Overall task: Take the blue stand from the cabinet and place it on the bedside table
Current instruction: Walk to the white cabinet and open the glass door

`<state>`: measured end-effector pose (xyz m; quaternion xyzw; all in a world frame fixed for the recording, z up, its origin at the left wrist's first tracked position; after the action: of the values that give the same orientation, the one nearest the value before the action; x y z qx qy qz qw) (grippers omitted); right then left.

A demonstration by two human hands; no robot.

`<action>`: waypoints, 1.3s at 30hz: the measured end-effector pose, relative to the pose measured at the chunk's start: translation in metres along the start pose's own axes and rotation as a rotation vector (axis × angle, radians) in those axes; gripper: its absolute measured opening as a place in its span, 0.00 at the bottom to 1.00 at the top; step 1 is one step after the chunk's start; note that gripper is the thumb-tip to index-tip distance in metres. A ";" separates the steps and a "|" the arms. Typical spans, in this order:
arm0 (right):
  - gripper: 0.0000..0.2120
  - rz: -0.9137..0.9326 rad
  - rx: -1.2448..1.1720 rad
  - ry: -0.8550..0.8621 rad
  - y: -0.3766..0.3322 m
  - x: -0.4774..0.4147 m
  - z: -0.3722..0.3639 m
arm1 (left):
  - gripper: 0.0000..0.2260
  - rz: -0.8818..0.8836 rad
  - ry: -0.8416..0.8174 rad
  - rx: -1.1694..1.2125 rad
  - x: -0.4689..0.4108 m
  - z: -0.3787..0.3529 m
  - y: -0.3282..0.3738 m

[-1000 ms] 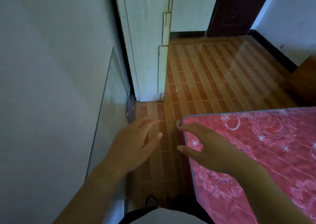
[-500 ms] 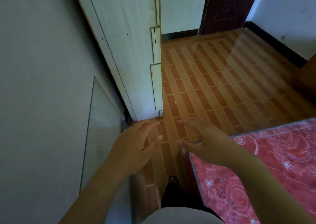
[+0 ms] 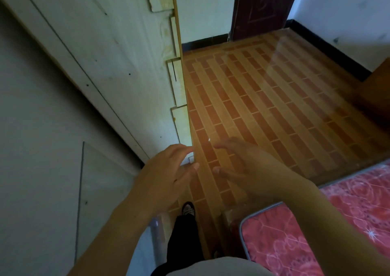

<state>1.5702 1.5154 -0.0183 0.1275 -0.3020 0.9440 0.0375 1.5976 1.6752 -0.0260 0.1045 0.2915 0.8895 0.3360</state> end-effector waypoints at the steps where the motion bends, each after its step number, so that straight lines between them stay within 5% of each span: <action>1: 0.26 -0.018 -0.004 0.014 0.000 -0.012 0.005 | 0.25 -0.012 -0.012 0.008 -0.015 0.001 -0.006; 19: 0.28 -0.295 -0.035 0.224 0.056 -0.157 0.111 | 0.22 -0.382 -0.193 0.020 -0.266 0.036 -0.033; 39: 0.26 -0.312 0.118 0.209 0.257 -0.363 0.336 | 0.21 -0.310 -0.176 0.023 -0.631 -0.019 0.026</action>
<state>1.9554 1.1131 0.0061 0.0758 -0.2173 0.9509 0.2070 2.0514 1.2358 -0.0199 0.1397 0.2838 0.8109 0.4923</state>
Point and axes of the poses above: each hand's wrist, its own x-axis away from the middle knuckle, its own z-axis out of the back of the hand, y = z × x, the point moved 7 cm from there along -x, towards the middle knuckle, and after that the axes turned 13 degrees about -z, right-handed, at the moved point
